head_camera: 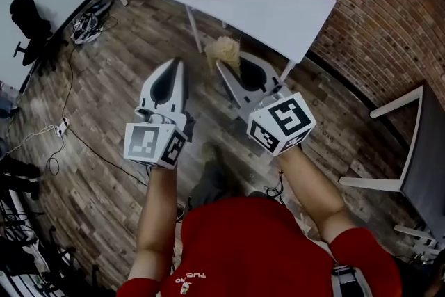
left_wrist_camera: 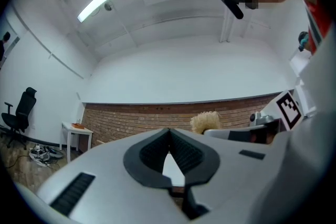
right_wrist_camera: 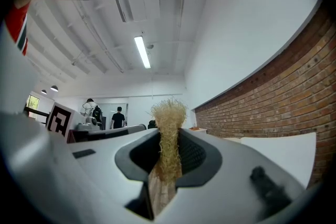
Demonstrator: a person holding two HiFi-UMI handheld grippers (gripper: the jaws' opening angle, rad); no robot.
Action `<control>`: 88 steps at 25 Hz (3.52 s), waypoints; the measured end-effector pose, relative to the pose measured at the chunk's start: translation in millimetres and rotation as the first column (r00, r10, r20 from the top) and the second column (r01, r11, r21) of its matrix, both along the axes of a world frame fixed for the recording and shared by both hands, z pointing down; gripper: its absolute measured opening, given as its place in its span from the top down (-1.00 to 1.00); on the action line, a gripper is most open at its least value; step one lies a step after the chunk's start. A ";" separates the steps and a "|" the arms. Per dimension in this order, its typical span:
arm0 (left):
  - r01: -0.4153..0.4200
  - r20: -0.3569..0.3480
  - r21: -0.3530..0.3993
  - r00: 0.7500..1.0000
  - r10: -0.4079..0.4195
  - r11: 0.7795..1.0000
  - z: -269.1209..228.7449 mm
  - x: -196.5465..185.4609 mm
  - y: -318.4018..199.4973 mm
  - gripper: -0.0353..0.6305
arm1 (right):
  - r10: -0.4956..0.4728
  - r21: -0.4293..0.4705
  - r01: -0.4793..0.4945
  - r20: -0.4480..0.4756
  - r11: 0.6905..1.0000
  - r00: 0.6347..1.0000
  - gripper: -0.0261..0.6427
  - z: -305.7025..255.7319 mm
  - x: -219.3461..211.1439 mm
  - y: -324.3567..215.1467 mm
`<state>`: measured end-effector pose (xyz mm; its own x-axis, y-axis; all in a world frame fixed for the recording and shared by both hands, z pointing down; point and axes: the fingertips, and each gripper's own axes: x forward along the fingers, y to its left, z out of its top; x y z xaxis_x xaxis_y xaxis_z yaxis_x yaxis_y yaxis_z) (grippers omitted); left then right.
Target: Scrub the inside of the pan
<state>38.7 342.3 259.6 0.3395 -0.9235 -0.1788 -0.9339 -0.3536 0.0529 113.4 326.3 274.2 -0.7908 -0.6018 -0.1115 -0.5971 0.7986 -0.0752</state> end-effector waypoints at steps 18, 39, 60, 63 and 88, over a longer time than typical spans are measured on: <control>-0.124 -0.018 0.005 0.992 0.125 0.992 7.0 -93.2 -207.2 0.85 | 0.121 -0.012 -0.122 -0.070 0.992 0.990 0.66 -1.2 -86.7 -197.9; -0.078 -0.022 -0.040 0.997 0.077 0.996 30.2 -135.8 -373.3 0.85 | 0.116 -0.004 -0.117 -0.109 0.993 0.987 0.66 22.8 -117.8 -360.9; 0.046 0.079 -0.098 0.996 -0.038 0.994 63.1 -129.3 -608.3 0.85 | 0.033 -0.098 -0.045 -0.116 0.994 0.993 0.66 54.0 -114.7 -605.6; 0.062 0.076 -0.098 0.996 -0.055 0.993 62.8 -134.9 -629.4 0.85 | 0.027 -0.111 -0.041 -0.124 0.993 0.992 0.66 55.0 -118.7 -632.2; -0.052 0.073 -0.112 0.995 0.061 0.992 100.0 -219.1 -760.8 0.85 | 0.009 -0.305 -0.152 -0.424 0.940 0.906 0.66 126.2 -234.1 -760.5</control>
